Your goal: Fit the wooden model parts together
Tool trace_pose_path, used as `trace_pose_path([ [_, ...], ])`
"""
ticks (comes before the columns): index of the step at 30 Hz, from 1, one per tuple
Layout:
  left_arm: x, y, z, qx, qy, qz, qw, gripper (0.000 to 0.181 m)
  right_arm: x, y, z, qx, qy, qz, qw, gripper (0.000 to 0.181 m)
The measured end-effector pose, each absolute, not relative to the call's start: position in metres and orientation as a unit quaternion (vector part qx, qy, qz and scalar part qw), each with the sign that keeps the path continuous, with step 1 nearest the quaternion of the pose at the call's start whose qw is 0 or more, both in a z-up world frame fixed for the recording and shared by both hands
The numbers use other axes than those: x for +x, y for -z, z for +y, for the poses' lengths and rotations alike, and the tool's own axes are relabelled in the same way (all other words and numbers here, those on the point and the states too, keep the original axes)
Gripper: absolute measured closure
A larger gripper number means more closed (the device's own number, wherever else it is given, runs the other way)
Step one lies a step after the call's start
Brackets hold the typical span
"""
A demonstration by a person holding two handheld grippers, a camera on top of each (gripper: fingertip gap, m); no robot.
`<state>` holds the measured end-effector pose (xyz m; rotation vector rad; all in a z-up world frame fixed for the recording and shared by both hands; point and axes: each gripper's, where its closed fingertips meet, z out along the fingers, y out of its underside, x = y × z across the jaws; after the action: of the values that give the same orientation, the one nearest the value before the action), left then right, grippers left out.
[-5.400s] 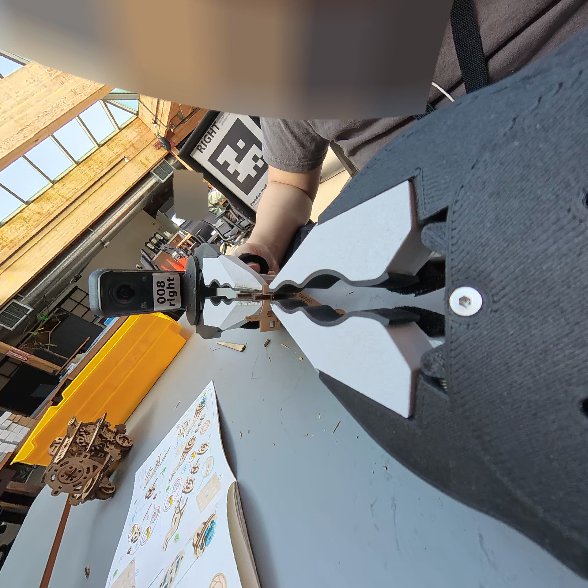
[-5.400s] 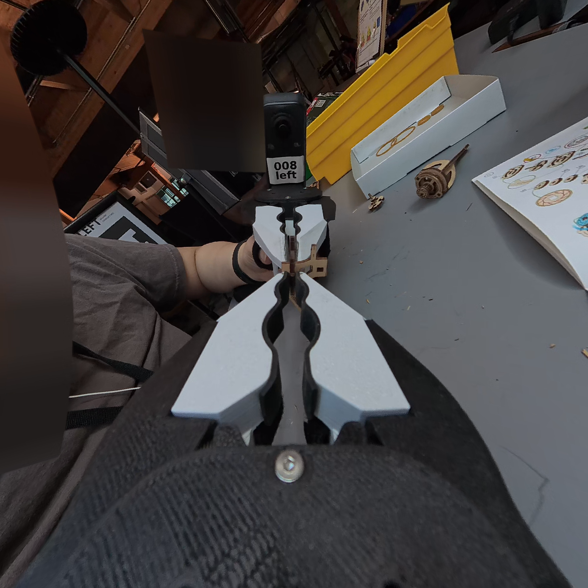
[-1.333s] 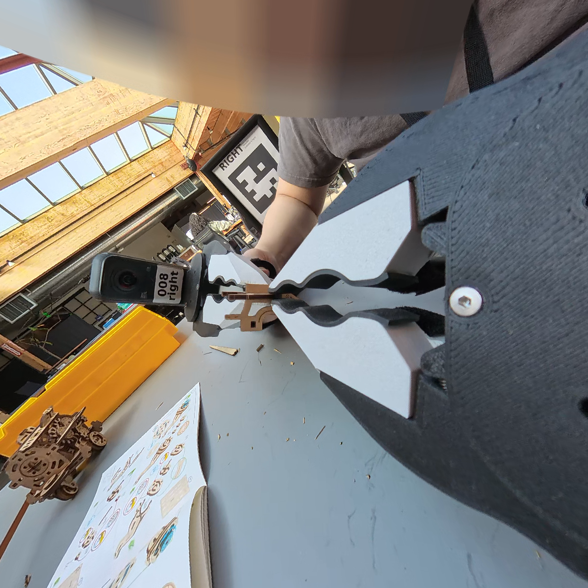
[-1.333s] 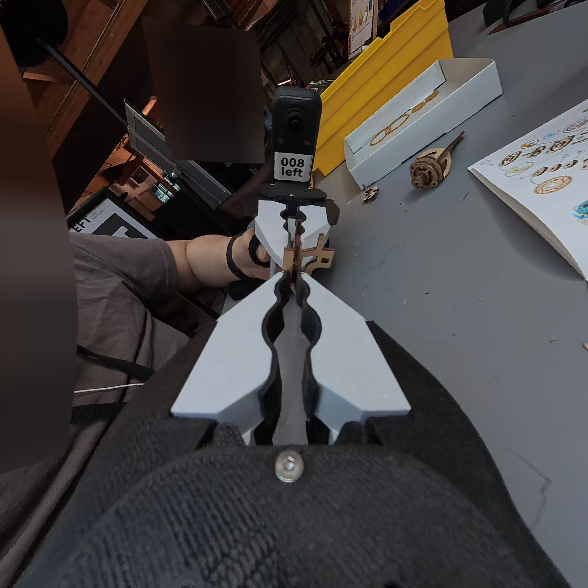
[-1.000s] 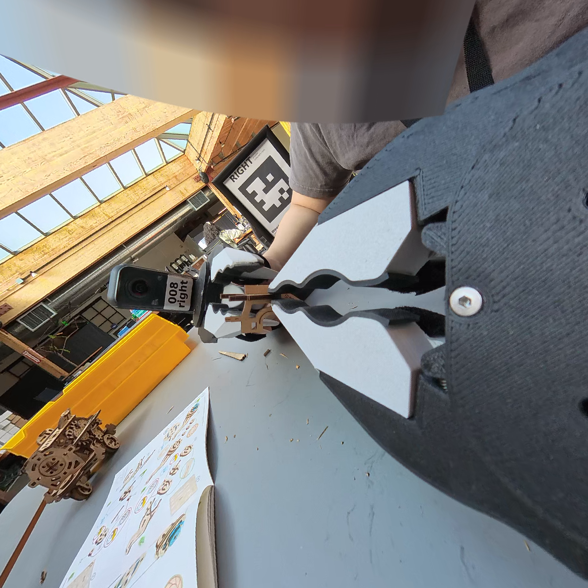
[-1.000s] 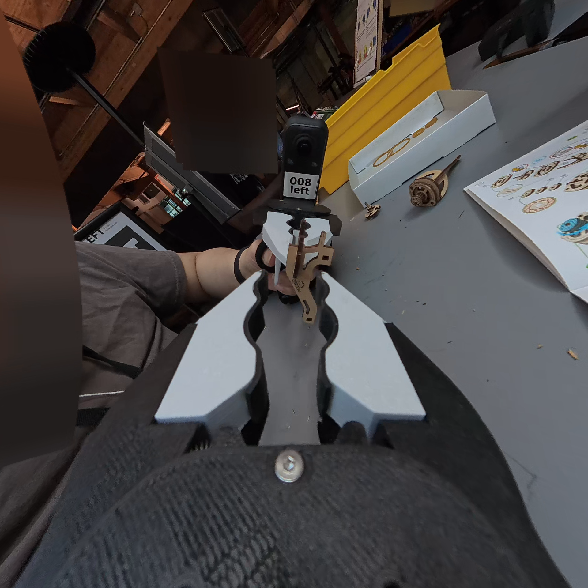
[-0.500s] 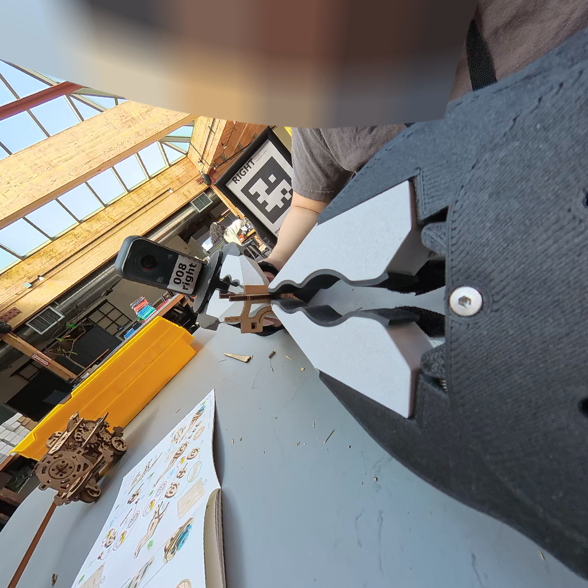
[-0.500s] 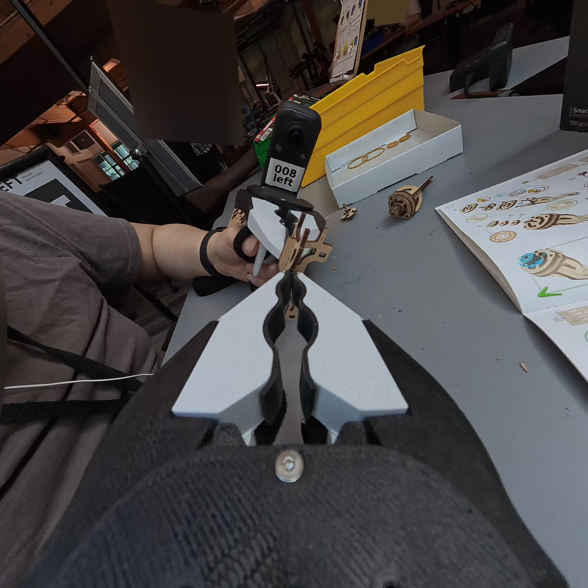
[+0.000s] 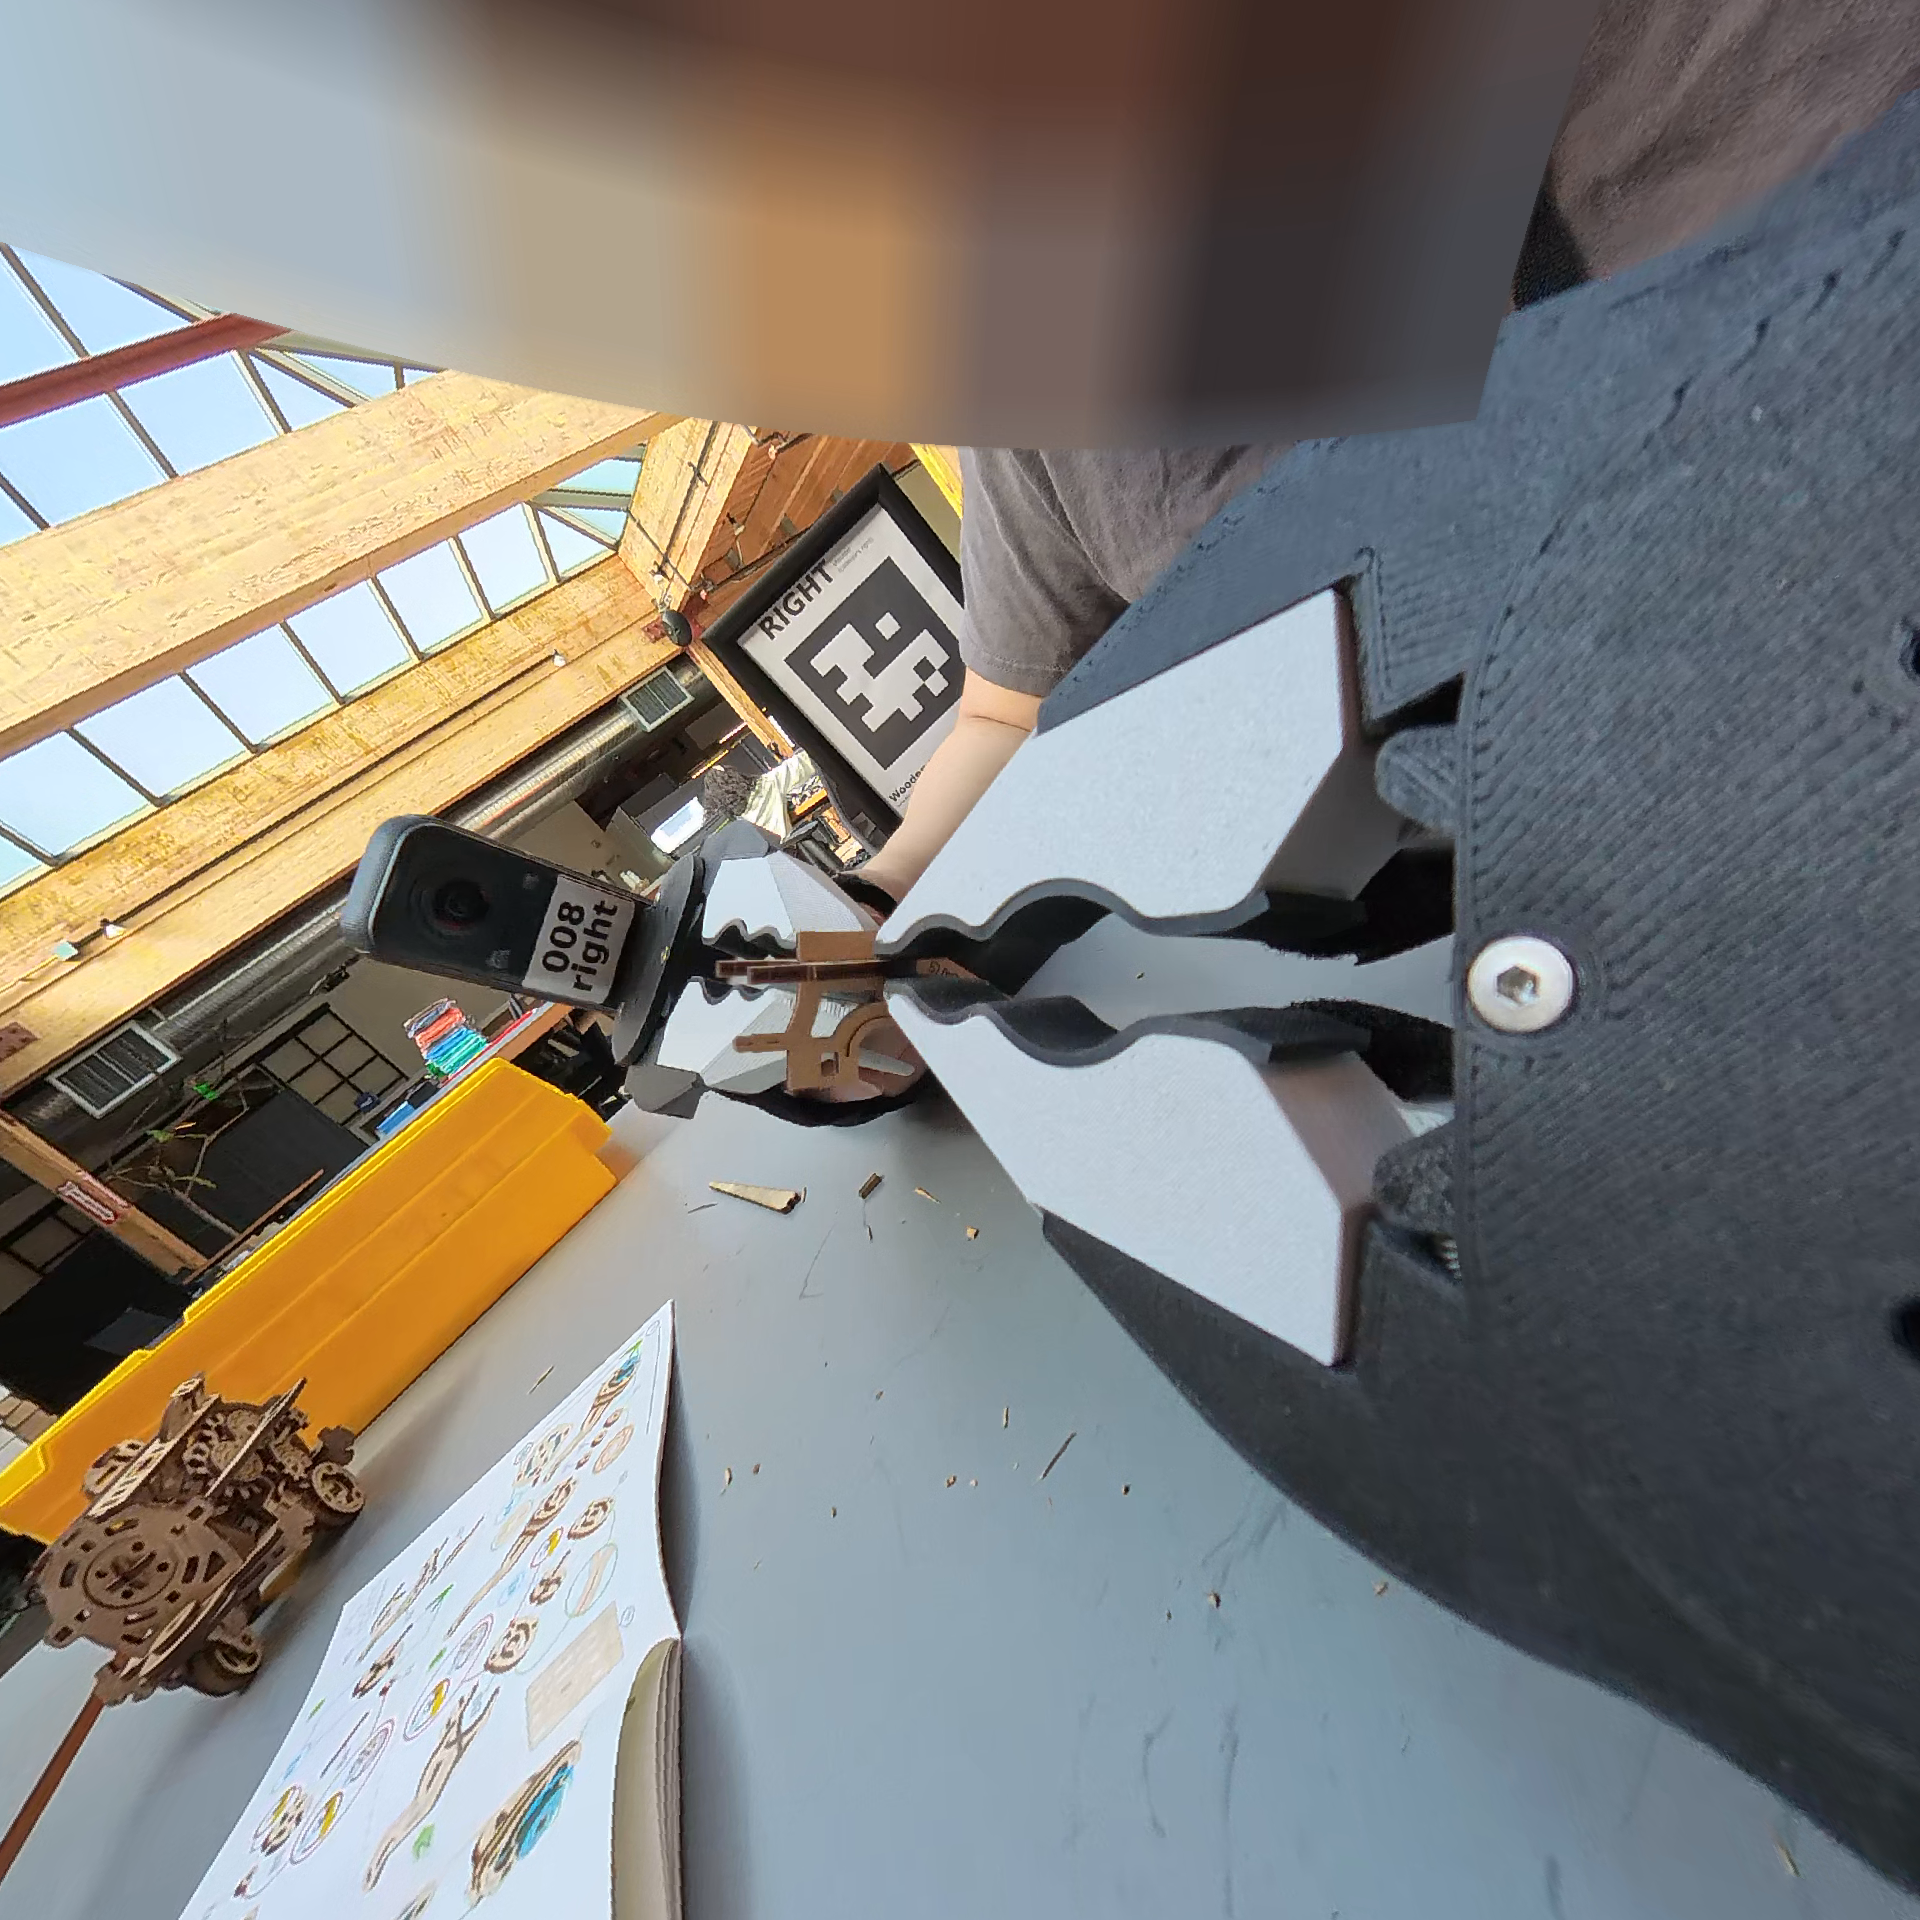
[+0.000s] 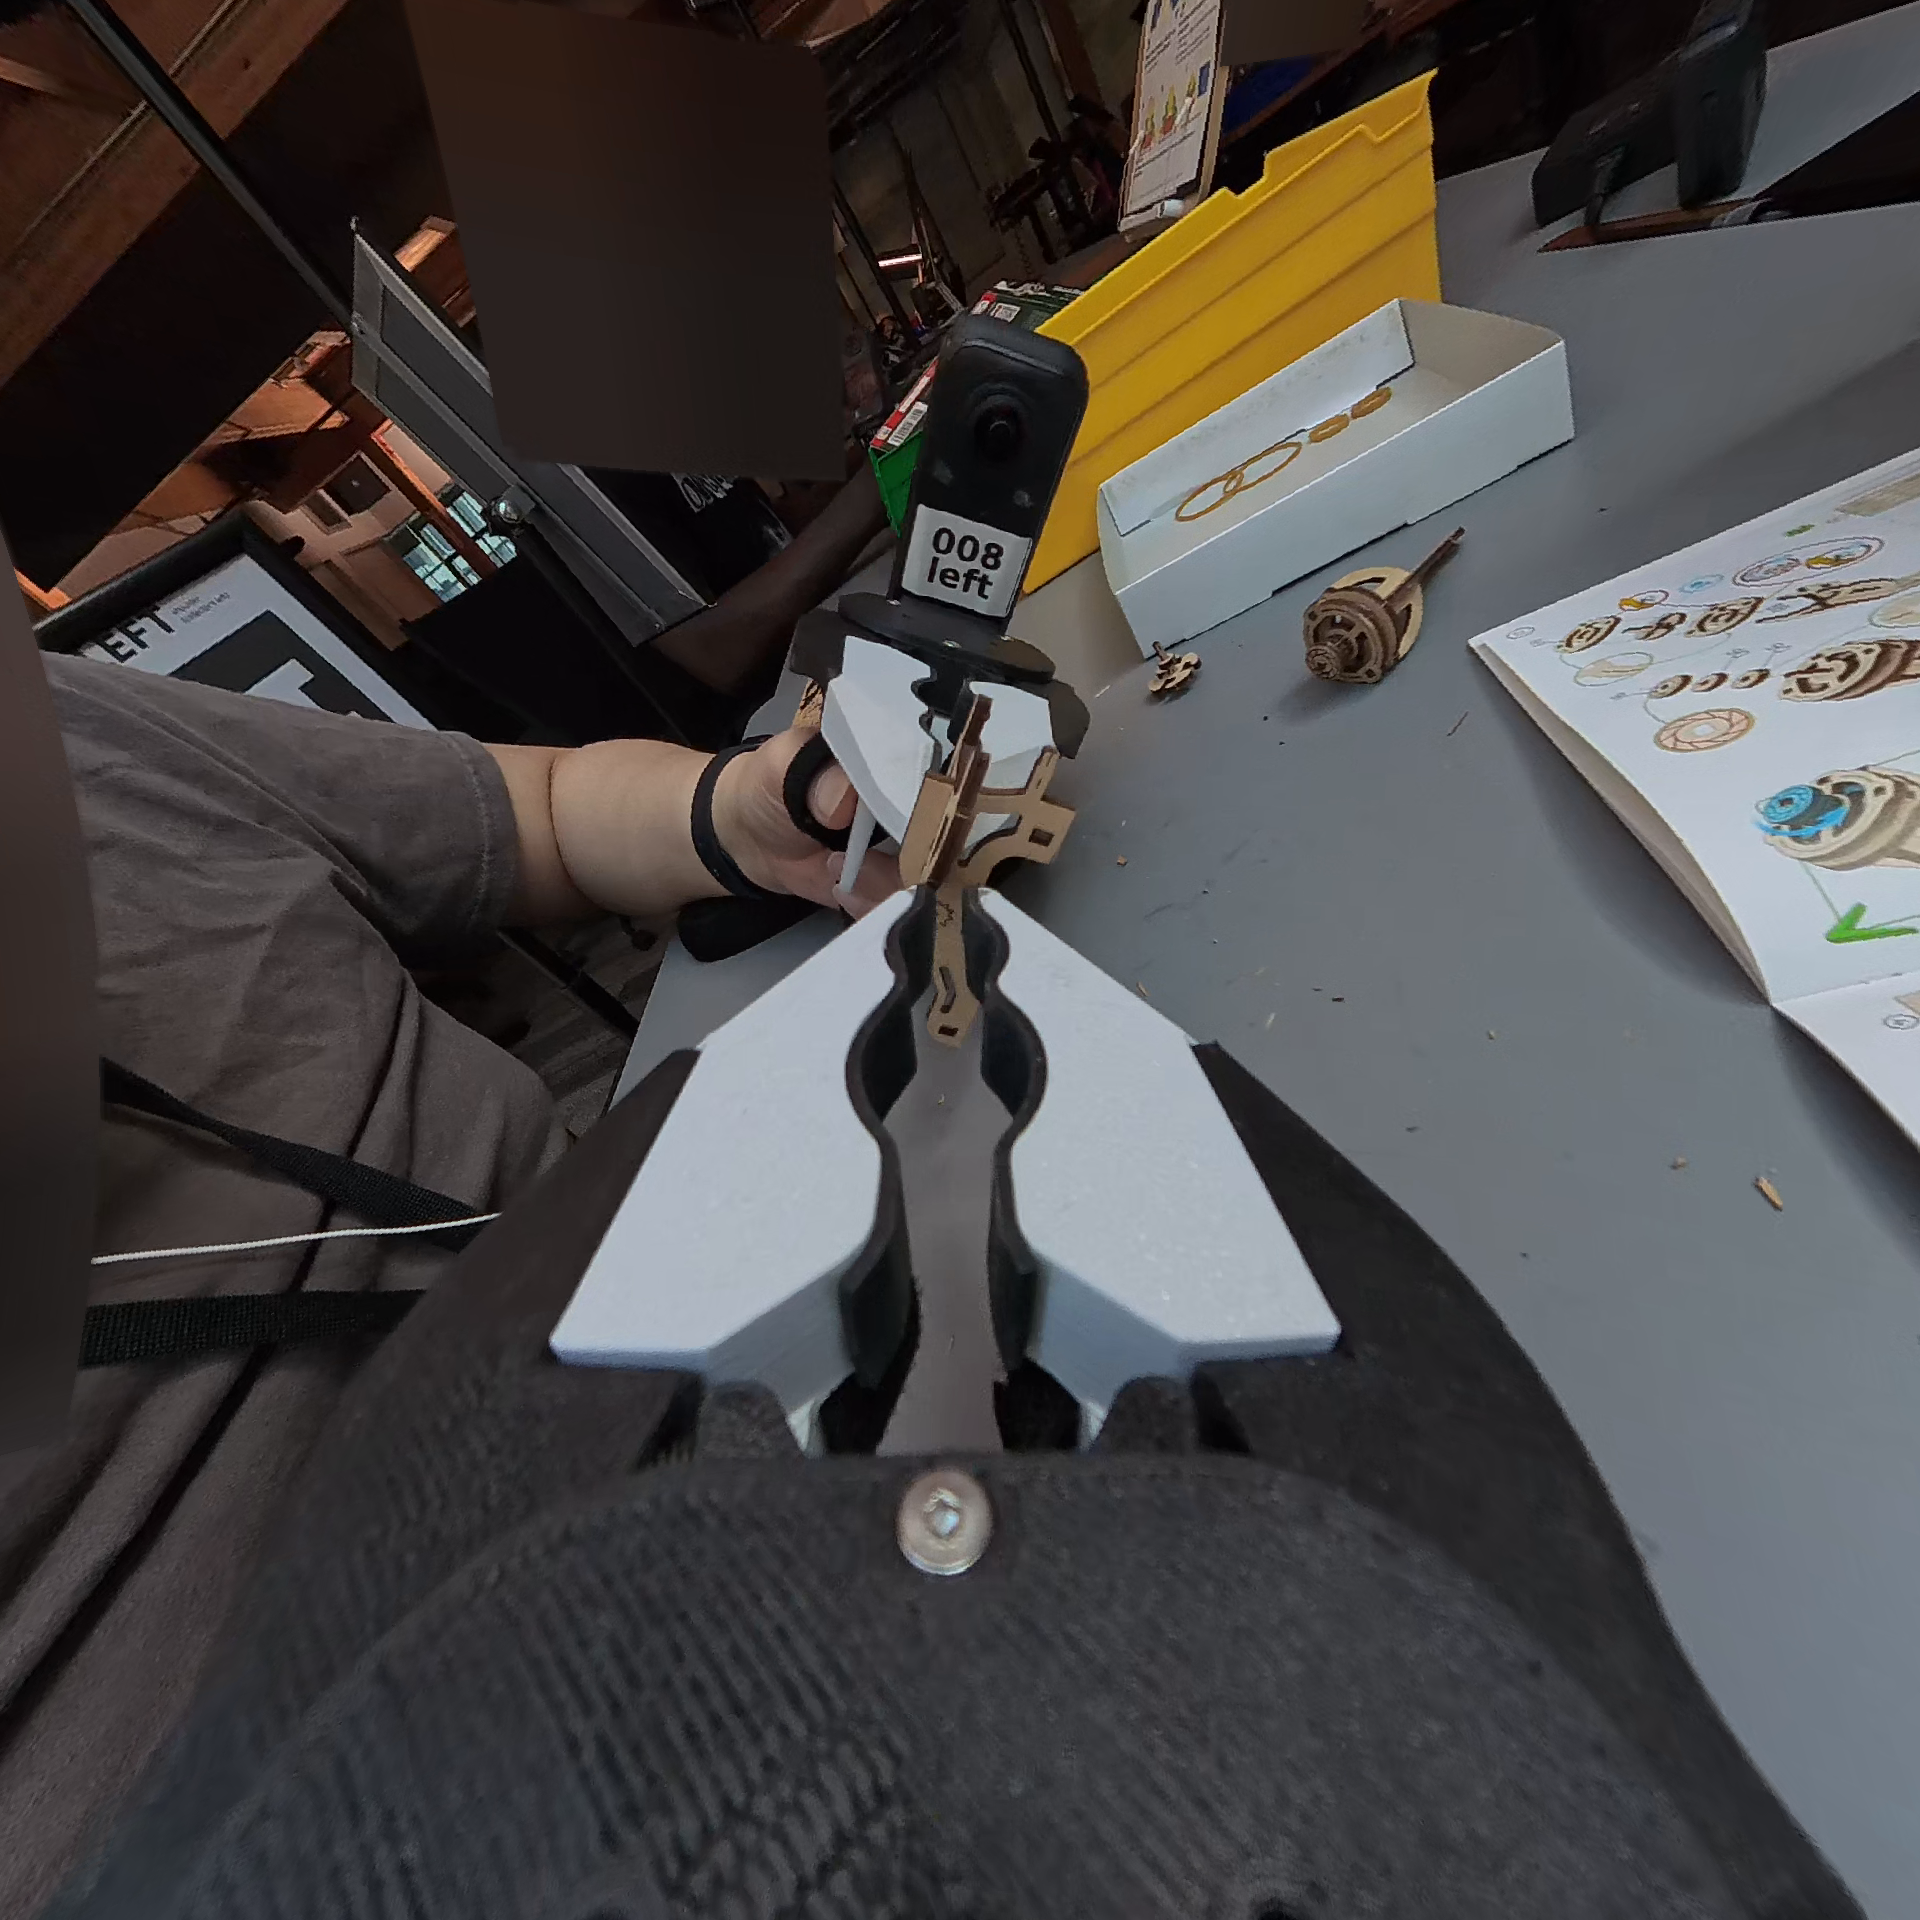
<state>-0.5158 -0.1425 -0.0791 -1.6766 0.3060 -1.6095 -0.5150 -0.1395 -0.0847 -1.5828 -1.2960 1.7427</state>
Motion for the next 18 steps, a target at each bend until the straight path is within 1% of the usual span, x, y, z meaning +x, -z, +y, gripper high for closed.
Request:
trace_pose_path([
  [7, -0.514, 0.081, -0.145, -0.664, 0.631, 0.127, 0.381, 0.181, -0.516, 0.089, -0.146, -0.568, -0.616, -0.498, 0.223, 0.181],
  [11, -0.515, 0.082, -0.145, -0.667, 0.627, 0.129, 0.381, 0.181, -0.513, 0.080, -0.140, -0.566, -0.646, -0.466, 0.214, 0.168],
  [13, -0.514, 0.084, -0.145, -0.672, 0.621, 0.132, 0.381, 0.181, -0.514, 0.080, -0.140, -0.567, -0.656, -0.456, 0.200, 0.167],
  [14, -0.513, 0.084, -0.145, -0.674, 0.619, 0.135, 0.380, 0.181, -0.515, 0.081, -0.140, -0.571, -0.655, -0.455, 0.196, 0.169],
  [15, -0.512, 0.085, -0.146, -0.676, 0.617, 0.137, 0.380, 0.181, -0.515, 0.083, -0.141, -0.571, -0.654, -0.459, 0.191, 0.176],
  [18, -0.512, 0.086, -0.145, -0.679, 0.612, 0.138, 0.381, 0.181, -0.515, 0.083, -0.143, -0.572, -0.654, -0.458, 0.185, 0.179],
])
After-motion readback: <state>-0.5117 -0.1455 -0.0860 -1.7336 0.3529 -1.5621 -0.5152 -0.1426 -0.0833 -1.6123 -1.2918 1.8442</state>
